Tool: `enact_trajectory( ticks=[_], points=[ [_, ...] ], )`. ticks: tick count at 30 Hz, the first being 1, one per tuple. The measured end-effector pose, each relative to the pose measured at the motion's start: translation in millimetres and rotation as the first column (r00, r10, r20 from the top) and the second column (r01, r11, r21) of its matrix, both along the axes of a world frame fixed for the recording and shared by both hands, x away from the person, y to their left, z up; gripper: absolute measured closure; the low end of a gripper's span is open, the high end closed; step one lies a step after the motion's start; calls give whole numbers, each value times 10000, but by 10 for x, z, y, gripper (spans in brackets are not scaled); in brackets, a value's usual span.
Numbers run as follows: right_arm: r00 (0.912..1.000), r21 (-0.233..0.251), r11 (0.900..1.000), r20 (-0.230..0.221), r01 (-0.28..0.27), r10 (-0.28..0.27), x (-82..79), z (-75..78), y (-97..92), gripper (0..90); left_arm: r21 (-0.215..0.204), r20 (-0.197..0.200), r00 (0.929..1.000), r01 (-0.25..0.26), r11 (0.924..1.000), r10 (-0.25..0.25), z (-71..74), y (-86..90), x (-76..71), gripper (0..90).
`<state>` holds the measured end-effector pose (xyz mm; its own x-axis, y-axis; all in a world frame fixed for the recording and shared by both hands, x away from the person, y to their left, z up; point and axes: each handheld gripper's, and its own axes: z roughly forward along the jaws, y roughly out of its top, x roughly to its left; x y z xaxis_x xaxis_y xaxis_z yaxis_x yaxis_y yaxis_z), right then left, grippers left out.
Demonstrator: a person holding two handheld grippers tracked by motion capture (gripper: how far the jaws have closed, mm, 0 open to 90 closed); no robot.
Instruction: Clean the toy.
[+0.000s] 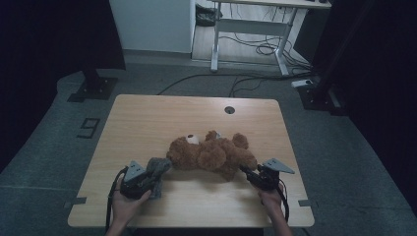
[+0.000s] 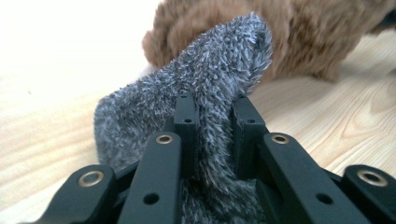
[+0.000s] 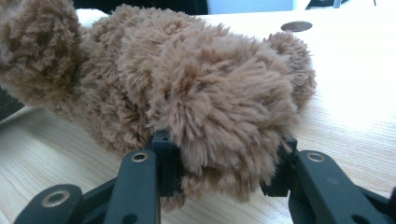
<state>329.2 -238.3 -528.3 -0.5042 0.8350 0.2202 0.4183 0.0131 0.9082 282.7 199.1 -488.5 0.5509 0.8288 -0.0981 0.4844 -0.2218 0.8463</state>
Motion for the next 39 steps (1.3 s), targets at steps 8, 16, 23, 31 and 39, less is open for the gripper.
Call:
enact_trajectory(
  ticks=[8, 16, 23, 31, 39],
  points=[
    [10000, 4, 10000, 23, 3, -3, 4, -6, -1, 583, -751, 687, 9975, 198, 9970, -146, 320, -36, 13, 752],
    [10000, 2, 10000, -10, 8, -8, 8, -18, 1, 583, -712, 1015, 9913, 912, 9933, -837, 555, -441, 195, 755],
    [10000, 5, 10000, 17, 0, 0, 11, -21, 1, 583, -331, 1182, 9826, 1482, 9884, -1433, 728, -874, 373, 755],
    [9999, 113, 9999, -134, -98, 99, 22, -45, -14, 590, 242, 503, 9797, 1929, 9809, -1939, 575, -1395, 625, 761],
    [9995, 168, 9996, -237, -227, 231, 24, -58, -41, 598, 229, 84, 9890, 1473, 9888, -1475, 307, -1259, 695, 768]
  ],
)
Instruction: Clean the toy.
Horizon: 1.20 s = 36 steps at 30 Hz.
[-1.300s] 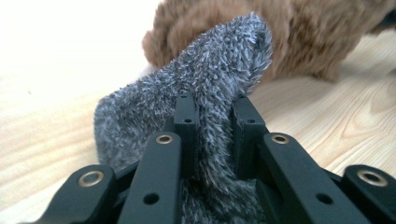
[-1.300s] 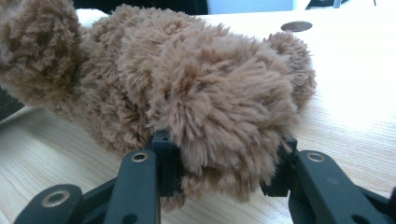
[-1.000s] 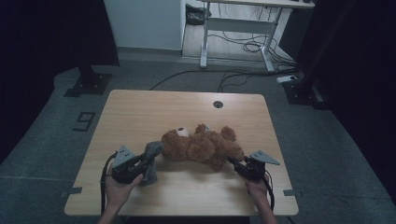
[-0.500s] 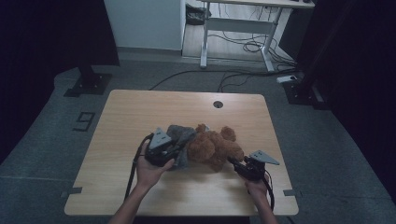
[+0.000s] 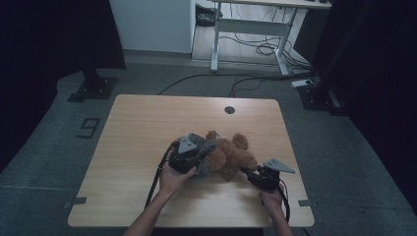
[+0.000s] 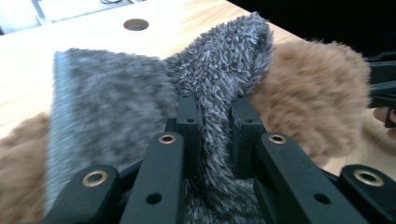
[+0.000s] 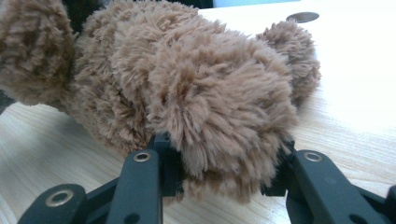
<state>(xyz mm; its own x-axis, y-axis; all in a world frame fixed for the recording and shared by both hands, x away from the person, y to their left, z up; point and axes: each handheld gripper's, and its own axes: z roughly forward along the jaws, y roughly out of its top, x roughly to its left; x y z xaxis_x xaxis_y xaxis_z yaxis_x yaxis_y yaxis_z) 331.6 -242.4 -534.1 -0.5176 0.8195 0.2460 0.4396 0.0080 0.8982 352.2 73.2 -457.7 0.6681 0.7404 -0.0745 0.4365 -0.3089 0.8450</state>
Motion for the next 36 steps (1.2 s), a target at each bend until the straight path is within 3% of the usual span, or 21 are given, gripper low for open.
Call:
enact_trajectory(
  ticks=[15, 23, 28, 33, 36],
  points=[
    [10000, -207, 9998, 13, -72, 73, 2, -15, -17, 599, -345, 166, 9986, -490, 9982, 496, -36, 376, -104, 784],
    [10000, -205, 9998, -7, -70, 70, 3, -20, -13, 599, -316, 212, 9923, -1215, 9921, 1222, -74, 699, -148, 784],
    [10000, -251, 9996, -17, -95, 94, 1, -22, -9, 599, -303, 130, 9891, -1463, 9888, 1467, -109, 795, -145, 784],
    [9999, -228, 9997, -81, -85, 83, 9, -39, -6, 600, 24, 127, 9839, -1781, 9840, 1781, -89, 947, -166, 787],
    [9999, -222, 9997, -72, -84, 82, 11, -39, -9, 600, -104, 122, 9816, -1904, 9816, 1906, -78, 1017, -172, 787]
  ],
)
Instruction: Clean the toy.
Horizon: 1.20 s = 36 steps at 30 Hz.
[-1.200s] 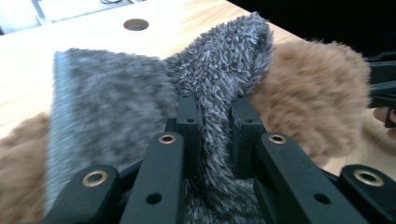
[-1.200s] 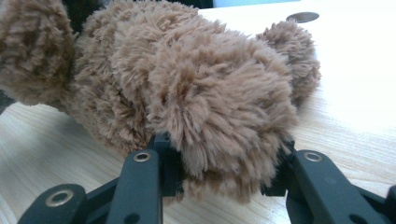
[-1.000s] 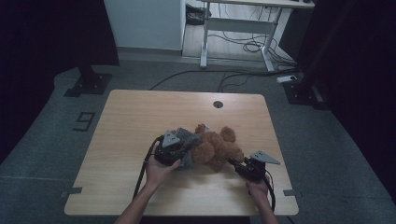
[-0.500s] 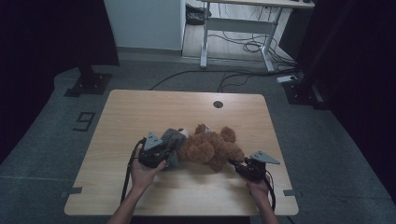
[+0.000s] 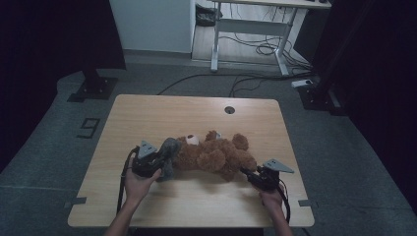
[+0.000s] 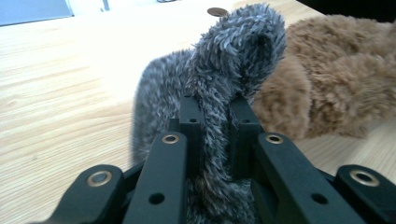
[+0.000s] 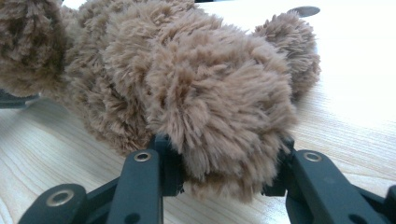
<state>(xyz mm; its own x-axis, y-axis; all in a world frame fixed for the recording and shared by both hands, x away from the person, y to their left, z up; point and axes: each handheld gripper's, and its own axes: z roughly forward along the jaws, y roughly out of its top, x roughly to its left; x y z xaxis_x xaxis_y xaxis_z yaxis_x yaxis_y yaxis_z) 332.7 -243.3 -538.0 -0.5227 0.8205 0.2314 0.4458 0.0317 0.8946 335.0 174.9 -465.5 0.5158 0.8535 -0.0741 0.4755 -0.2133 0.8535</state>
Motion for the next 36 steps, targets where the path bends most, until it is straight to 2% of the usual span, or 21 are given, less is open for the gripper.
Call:
enact_trajectory(
  ticks=[2, 4, 7, 8, 13, 14, 15, 16, 17, 19, 20, 22, 23, 24, 25, 27, 29, 31, 36],
  points=[
    [10000, -4, 10000, 5, -26, 26, -3, 4, -5, 600, -191, 46, 10000, 16, 9998, -15, 33, 29, -8, 788],
    [10000, -3, 10000, 1, -41, 41, -2, 3, -5, 600, -208, 110, 9999, 30, 9998, -28, 55, 18, -12, 789],
    [10000, 22, 10000, -22, -57, 57, 3, 2, -10, 601, -162, 391, 9987, 328, 9993, -321, 187, -110, -5, 789],
    [10000, 22, 10000, -22, -57, 57, 3, 2, -10, 601, -162, 391, 9987, 328, 9993, -321, 187, -110, -5, 789],
    [10000, 19, 10000, -42, -89, 89, 5, -3, -14, 601, -105, 665, 9946, 806, 9967, -797, 356, -376, 37, 789],
    [9999, 27, 10000, -46, -93, 93, 6, -4, -15, 601, -105, 810, 9911, 1067, 9942, -1055, 419, -512, 37, 789],
    [9999, 27, 10000, -46, -93, 93, 6, -4, -15, 601, -105, 810, 9911, 1067, 9942, -1055, 419, -512, 37, 789],
    [9999, 46, 9999, -36, -97, 97, 9, -6, -15, 600, -69, 924, 9865, 1362, 9907, -1350, 460, -670, 33, 789],
    [9999, 39, 9999, -26, -100, 100, 9, -6, -15, 600, -69, 924, 9865, 1362, 9907, -1350, 460, -670, 33, 789],
    [10000, 32, 9999, -24, -97, 97, 9, -5, -15, 600, 8, 975, 9815, 1652, 9863, -1645, 469, -831, 35, 789],
    [9999, -19, 9999, 11, -105, 105, 6, -4, -14, 600, 123, 845, 9783, 1887, 9820, -1890, 435, -980, 44, 788],
    [9999, -47, 9999, 30, -116, 116, 4, -2, -13, 600, 274, 714, 9773, 1982, 9798, -1997, 397, -1041, 57, 788],
    [9999, -59, 9999, 37, -124, 124, 4, -2, -15, 600, 518, 399, 9775, 2049, 9774, -2070, 288, -1114, 88, 788],
    [9999, -89, 9999, 33, -141, 141, 2, -1, -17, 600, 639, 279, 9784, 2028, 9771, -2049, 227, -1126, 99, 788],
    [9999, -94, 9998, 36, -147, 147, 1, -2, -17, 600, 639, 279, 9784, 2028, 9771, -2049, 227, -1126, 99, 789],
    [9998, -106, 9998, 58, -167, 168, 0, -3, -19, 600, 1088, 161, 9826, 1820, 9773, -1848, 55, -1100, 97, 789],
    [9998, -100, 9997, 56, -202, 203, 3, -6, -20, 600, 1043, 113, 9829, 1814, 9779, -1836, 20, -1071, 92, 790],
    [9997, -113, 9997, 73, -222, 222, 0, -4, -19, 600, 838, 111, 9842, 1751, 9810, -1766, -2, -968, 62, 789],
    [9997, -103, 9997, 64, -218, 219, 0, -5, -18, 600, 728, 252, 9875, 1533, 9855, -1555, 26, -793, 20, 789]
  ],
)
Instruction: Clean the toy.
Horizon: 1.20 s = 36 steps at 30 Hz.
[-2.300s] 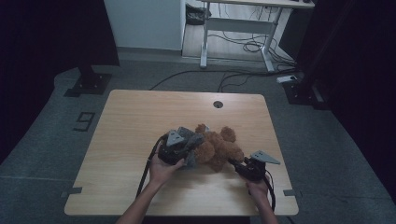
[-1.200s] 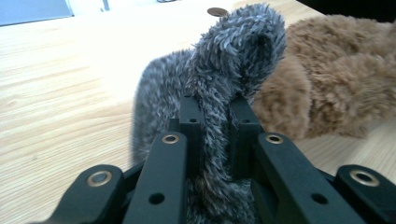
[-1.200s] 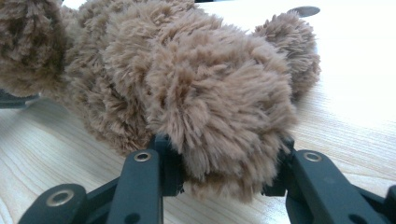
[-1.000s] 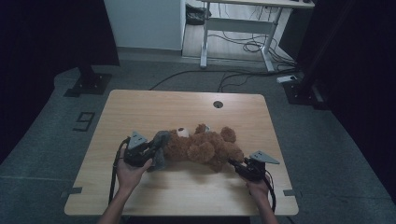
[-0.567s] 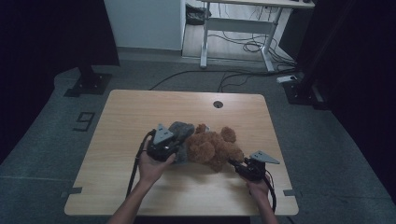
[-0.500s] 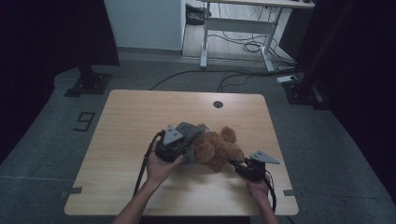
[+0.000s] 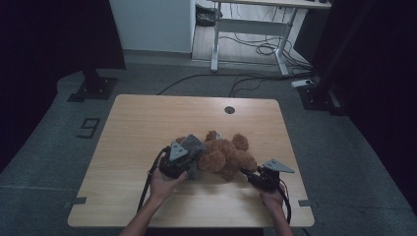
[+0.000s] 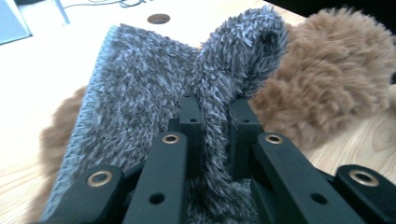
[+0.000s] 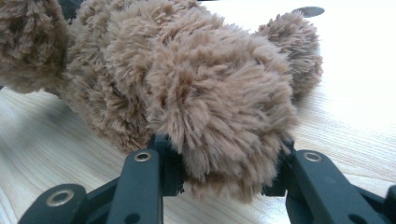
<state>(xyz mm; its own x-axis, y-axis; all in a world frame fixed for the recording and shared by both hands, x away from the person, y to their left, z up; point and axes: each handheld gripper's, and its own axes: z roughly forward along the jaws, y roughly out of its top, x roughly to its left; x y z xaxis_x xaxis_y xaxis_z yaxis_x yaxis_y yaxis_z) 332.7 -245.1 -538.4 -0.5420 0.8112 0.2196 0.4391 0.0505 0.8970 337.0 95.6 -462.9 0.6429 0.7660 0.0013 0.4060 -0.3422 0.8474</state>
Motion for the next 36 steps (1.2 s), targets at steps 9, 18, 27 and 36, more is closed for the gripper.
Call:
enact_trajectory(
  ticks=[9, 18, 27, 36],
  points=[
    [10000, -20, 10000, 14, -24, 24, -1, -1, -1, 600, -198, 100, 9985, -536, 9984, 538, -2, 333, -69, 789],
    [10000, 8, 10000, 26, -47, 47, 3, -4, 7, 600, -297, -48, 9925, -1223, 9920, 1222, -139, 656, -91, 789],
    [10000, 108, 9999, -15, -25, 26, 13, -11, 8, 601, -551, -423, 9819, -1869, 9808, 1848, -285, 905, -71, 790],
    [10000, 161, 9999, -42, 3, -3, 18, -14, 6, 601, -1162, 312, 9976, -581, 9915, 621, 120, 473, -161, 790]
  ],
)
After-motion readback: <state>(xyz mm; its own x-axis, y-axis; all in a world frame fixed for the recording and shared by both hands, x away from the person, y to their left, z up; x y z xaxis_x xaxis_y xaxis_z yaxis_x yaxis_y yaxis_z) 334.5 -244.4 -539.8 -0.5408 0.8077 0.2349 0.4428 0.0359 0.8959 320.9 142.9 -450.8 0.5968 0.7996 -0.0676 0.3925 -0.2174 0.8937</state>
